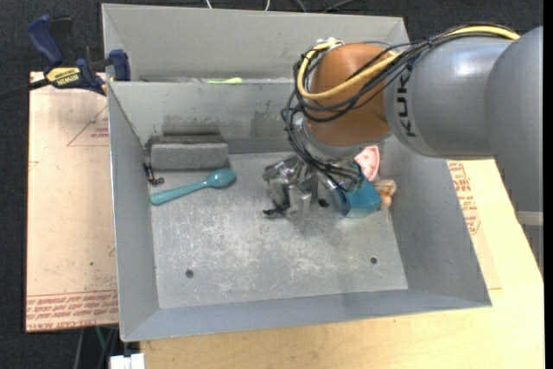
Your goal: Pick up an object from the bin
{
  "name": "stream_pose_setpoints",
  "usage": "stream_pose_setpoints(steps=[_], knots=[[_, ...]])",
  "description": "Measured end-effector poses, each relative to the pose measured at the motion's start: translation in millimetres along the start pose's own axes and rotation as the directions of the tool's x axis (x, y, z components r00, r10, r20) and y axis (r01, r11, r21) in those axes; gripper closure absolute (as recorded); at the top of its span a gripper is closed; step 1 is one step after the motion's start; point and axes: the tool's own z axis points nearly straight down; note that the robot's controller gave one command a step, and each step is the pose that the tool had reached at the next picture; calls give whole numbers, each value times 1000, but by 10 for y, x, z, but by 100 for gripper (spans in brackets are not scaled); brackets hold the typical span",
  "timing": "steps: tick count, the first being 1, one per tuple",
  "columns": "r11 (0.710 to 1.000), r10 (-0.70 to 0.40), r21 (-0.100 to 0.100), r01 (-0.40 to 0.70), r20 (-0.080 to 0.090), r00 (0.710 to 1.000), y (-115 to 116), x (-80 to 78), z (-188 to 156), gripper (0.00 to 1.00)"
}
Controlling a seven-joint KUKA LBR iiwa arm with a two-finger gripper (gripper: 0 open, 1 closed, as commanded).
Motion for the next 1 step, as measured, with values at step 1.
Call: stream_pose_setpoints(steps=[1], knots=[[970, -243, -3, 243, -4, 970, -103, -77, -621, 100]])
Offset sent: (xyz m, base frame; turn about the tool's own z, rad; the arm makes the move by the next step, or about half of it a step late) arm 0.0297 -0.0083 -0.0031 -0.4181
